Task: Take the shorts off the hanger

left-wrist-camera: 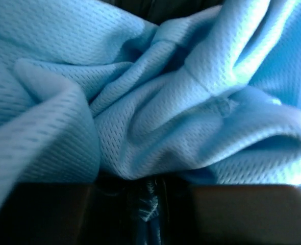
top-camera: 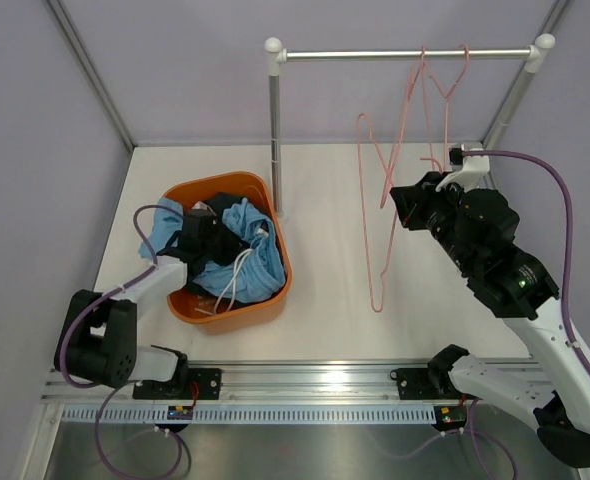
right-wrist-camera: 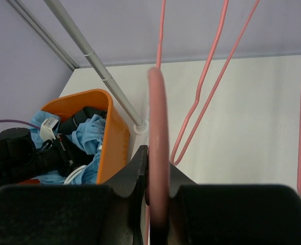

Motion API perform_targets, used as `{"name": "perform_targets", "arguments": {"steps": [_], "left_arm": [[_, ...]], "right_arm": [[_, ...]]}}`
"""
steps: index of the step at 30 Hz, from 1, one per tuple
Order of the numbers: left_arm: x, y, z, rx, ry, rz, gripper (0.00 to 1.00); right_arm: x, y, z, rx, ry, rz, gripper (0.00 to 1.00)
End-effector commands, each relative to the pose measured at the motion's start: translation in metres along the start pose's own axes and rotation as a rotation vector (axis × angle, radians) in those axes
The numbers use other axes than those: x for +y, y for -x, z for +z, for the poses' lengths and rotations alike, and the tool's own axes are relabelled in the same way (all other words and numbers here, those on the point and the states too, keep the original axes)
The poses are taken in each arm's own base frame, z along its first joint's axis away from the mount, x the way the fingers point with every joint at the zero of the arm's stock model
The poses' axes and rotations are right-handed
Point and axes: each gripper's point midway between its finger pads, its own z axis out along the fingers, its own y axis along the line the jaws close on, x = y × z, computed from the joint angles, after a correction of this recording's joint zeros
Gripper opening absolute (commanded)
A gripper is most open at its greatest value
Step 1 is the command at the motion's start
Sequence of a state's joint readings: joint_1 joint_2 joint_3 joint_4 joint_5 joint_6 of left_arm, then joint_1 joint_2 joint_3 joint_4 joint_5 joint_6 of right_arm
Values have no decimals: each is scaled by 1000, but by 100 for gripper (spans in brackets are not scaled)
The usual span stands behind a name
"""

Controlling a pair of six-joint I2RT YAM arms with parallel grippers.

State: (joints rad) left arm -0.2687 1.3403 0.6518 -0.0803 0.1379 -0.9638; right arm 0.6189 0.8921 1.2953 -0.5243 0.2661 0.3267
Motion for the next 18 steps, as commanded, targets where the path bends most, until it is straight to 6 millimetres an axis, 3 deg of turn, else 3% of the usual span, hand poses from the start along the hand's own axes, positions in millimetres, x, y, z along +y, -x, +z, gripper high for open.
{"name": "perform_targets", "arguments": {"steps": [1,8,12,18], "left_arm": [[14,-34,4,153,39,-10,31],[-16,21,-41,-59,56,133,65],[-30,35,-76,-139,23,170,83],[-45,55,-116,-252,-9,232,99]], "right_arm": [[6,4,-7,-1,35,-6,0],[17,4,-7,29,92,-38,0],[29,0,-5,54,153,-57,0],[43,0,-1,81,227,-108,0]]}}
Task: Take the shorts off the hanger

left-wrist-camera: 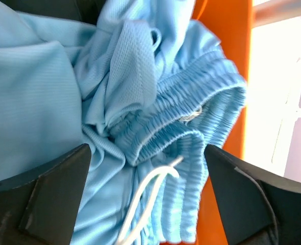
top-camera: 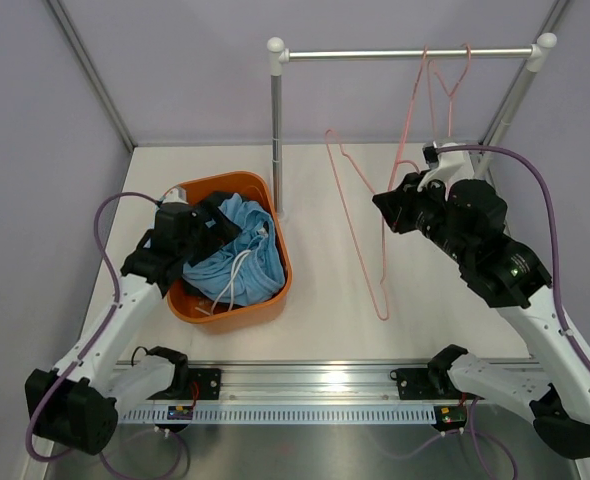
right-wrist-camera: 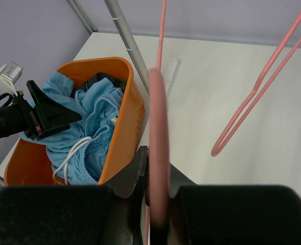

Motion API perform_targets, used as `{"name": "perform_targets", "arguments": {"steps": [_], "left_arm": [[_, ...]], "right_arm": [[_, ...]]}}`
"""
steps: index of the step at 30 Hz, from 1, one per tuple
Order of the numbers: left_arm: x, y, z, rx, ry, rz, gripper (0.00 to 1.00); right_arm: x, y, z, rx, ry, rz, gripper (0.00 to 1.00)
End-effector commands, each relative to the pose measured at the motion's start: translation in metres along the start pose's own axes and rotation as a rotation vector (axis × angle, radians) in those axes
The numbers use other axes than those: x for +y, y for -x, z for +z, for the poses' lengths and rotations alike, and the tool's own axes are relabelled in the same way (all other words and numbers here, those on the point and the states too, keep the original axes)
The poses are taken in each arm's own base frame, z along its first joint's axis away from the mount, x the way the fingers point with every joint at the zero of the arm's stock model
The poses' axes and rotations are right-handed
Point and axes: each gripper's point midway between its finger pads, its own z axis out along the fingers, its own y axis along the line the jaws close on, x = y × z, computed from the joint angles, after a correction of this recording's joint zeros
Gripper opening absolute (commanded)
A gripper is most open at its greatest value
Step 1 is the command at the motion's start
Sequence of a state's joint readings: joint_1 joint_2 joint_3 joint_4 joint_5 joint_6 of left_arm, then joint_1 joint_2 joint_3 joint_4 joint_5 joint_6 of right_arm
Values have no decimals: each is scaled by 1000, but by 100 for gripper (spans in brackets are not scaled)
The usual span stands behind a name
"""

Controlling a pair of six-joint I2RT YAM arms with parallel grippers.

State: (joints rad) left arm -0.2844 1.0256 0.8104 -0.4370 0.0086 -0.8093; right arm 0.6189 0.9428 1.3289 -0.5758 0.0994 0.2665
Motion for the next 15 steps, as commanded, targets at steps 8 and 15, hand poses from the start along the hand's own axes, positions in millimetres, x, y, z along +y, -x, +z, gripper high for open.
{"name": "perform_targets", "arguments": {"steps": [8,15], "left_arm": [[-50,82,-80,-256,-74,180,99],[-73,112,-114,-354,-121,243,99]], "right_arm": [[21,40,8,-34,73,-136,0],[4,62,66,-8,-89,-198,0]]}}
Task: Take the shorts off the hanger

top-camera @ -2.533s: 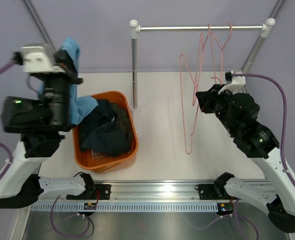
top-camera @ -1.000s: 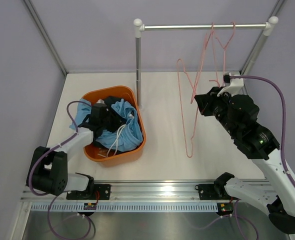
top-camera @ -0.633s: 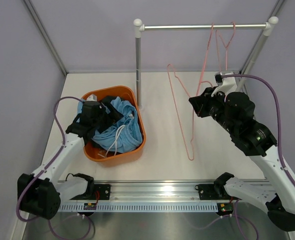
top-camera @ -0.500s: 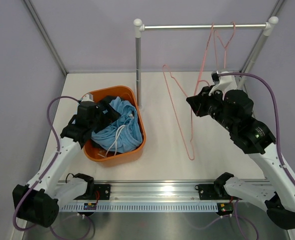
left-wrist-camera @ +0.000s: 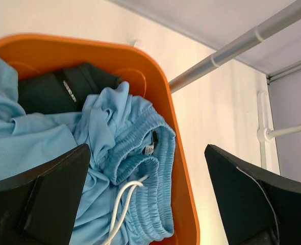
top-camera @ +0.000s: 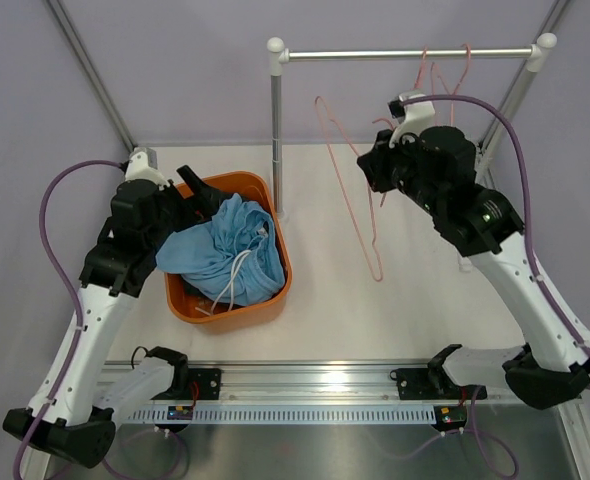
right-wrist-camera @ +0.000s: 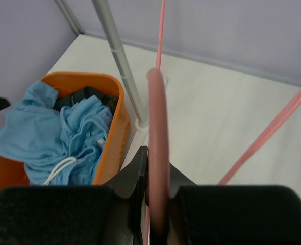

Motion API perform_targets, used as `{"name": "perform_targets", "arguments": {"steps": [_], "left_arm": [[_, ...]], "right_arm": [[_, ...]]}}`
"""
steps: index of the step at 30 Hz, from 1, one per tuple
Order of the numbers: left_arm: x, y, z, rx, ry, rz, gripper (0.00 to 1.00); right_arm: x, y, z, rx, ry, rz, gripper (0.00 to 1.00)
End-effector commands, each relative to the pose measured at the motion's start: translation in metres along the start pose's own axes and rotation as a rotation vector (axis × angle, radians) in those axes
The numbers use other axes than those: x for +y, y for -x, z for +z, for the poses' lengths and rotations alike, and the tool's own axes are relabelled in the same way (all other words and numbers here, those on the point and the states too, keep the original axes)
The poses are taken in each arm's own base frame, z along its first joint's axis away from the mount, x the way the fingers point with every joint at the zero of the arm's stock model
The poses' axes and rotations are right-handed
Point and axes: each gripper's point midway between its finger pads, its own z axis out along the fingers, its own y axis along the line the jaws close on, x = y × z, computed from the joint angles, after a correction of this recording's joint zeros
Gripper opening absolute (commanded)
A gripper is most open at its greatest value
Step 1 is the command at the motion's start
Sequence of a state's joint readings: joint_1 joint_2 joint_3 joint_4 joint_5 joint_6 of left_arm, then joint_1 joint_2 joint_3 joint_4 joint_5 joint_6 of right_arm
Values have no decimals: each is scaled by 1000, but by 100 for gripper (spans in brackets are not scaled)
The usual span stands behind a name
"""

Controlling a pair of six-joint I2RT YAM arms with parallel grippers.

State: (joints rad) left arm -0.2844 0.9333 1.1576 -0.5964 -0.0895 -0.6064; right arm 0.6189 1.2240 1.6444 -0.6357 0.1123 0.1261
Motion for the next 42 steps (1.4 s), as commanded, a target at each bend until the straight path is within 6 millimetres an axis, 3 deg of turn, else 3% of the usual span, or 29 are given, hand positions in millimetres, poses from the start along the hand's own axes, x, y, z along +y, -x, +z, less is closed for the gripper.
{"name": "perform_targets", "arguments": {"steps": [1,2,4,5,6,8,9,12,22,29,42], "left_arm": [[-8,28,-16,-83,-17,58,99],[-9,30,-18,-90,-22,61,99],[-12,34,-21,-103,-31,68,99],[-12,35,-21,-106,-34,72,99],[-13,36,-23,-110,-36,76,99],[-13,37,-23,-112,-39,80,99],[-14,37,-23,-113,-42,85,99],[-15,40,-25,-123,-50,94,99],[-15,39,-23,-130,-59,109,99],[-13,34,-19,-126,-60,112,99],[-12,29,-16,-113,-66,117,99]], "right_arm": [[-11,23,20,-30,-81,-68,0],[-12,39,21,-64,-88,-69,0],[-14,42,41,-49,-97,-77,0],[-14,58,41,-81,-98,-71,0],[-19,53,56,-55,-106,-72,0],[-20,70,59,-83,-107,-67,0],[-26,66,71,-66,-114,-68,0],[-29,75,82,-76,-103,-65,0],[-53,97,95,-117,-84,-49,0],[-56,104,103,-115,-88,-65,0],[-61,81,130,-47,-89,-56,0]]}}
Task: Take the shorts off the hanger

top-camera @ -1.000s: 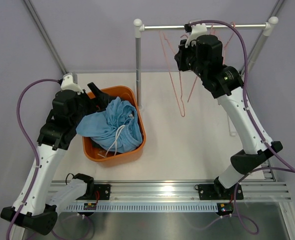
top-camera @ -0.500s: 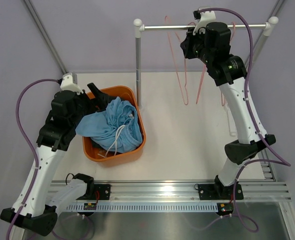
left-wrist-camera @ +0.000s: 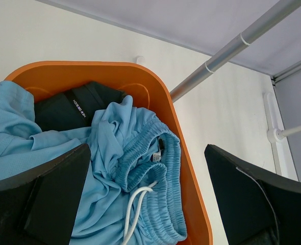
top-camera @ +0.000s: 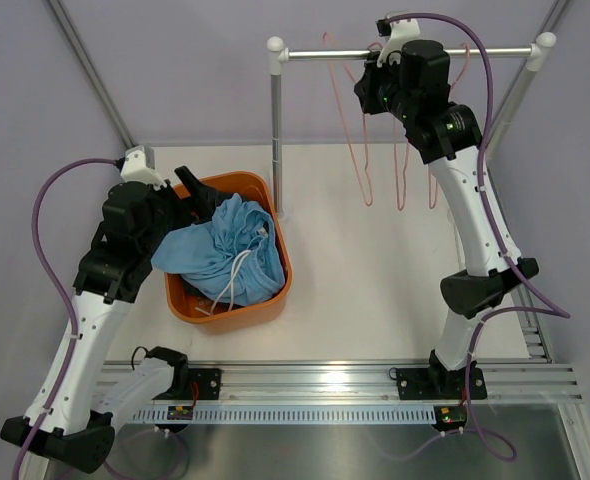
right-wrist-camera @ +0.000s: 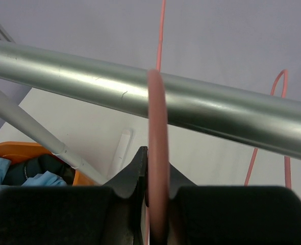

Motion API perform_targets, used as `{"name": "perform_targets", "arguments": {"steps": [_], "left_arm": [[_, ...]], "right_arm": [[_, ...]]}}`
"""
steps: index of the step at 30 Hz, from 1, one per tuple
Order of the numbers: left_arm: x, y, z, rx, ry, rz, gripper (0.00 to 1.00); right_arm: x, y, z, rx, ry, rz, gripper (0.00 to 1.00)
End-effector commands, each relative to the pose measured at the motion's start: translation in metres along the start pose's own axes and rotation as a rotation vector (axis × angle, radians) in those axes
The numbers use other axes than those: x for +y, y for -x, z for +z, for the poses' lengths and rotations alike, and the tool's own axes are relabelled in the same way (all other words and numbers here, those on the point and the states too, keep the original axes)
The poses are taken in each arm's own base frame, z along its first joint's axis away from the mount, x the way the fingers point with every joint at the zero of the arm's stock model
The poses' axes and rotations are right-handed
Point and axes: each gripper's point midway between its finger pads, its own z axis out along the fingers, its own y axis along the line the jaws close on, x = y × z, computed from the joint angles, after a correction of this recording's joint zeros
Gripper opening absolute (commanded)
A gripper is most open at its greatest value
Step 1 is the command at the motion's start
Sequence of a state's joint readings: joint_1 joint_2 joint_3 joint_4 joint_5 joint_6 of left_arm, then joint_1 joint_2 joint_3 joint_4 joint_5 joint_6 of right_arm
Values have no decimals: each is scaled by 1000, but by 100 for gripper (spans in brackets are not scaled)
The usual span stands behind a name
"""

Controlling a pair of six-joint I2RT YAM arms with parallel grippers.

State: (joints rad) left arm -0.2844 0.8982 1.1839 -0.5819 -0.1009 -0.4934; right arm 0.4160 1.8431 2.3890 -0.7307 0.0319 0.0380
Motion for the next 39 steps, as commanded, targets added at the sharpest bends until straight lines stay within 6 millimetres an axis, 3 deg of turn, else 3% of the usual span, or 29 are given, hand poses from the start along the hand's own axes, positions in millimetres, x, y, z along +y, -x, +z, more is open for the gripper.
{"name": "perform_targets", "arguments": {"steps": [1,7,16,22,31,39], "left_arm": [[-7,10,-1,-45,-36,11,99],[-6,7,1,-38,-36,10,99],[-6,4,3,-27,-38,9,99],[-6,1,7,-19,-39,7,99],[-5,-3,9,-9,-39,8,99],[-4,-5,10,-6,-41,13,99]], "right_arm": [[3,2,1,0,24,-10,0],[9,-11,3,31,56,5,0],[5,-9,8,33,43,-6,0],[9,-19,12,62,56,-1,0],[8,-29,4,79,54,20,1],[8,-12,-18,34,51,22,19]]}}
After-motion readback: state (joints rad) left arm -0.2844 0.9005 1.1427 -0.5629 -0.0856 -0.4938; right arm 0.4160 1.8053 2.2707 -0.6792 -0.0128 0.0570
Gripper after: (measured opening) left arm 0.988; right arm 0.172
